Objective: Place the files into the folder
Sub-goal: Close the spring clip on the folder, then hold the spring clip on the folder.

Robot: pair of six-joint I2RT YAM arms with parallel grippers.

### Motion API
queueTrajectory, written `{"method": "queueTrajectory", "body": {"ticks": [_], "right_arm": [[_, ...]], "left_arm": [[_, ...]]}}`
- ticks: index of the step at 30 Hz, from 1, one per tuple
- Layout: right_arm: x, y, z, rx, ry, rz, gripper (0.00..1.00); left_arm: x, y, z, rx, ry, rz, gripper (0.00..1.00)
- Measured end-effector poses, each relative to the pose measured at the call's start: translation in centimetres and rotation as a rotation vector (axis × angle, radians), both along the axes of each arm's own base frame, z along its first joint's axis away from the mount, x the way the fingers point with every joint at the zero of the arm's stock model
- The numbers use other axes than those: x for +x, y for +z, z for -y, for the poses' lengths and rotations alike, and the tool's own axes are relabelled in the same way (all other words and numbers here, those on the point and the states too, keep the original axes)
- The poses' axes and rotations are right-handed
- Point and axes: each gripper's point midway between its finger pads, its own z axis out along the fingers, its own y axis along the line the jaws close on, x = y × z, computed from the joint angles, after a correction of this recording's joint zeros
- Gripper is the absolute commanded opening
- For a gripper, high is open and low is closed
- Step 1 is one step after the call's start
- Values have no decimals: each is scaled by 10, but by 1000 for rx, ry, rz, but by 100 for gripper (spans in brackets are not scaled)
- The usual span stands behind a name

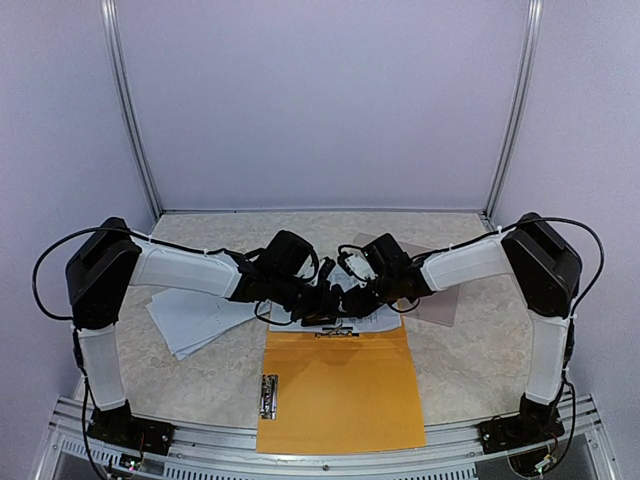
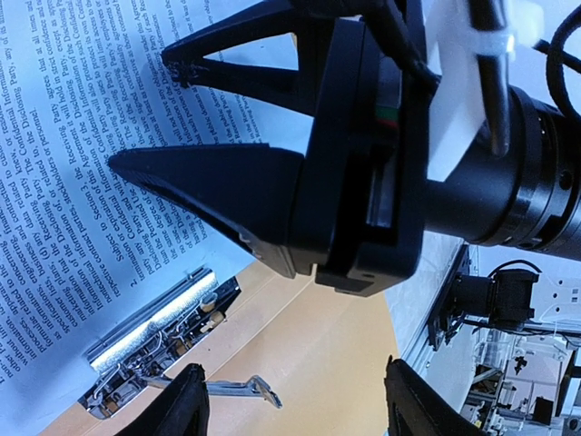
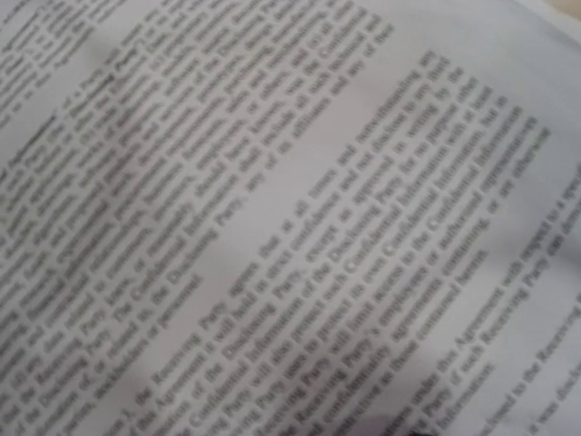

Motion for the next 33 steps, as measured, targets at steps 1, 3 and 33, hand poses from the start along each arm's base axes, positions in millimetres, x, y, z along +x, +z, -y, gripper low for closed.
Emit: {"method": "queueTrajectory", "body": {"ticks": [1, 3, 33], "right_arm": [[-1, 0, 0, 0, 2, -1, 56], [-1, 1, 0, 3, 4, -2, 57], [-46, 113, 12, 152, -17, 71, 70]], "left_arm": [[0, 0, 0, 1, -4, 8, 65], [0, 2, -2, 5, -6, 21, 66], [40, 35, -80, 16, 154, 185, 65]]}}
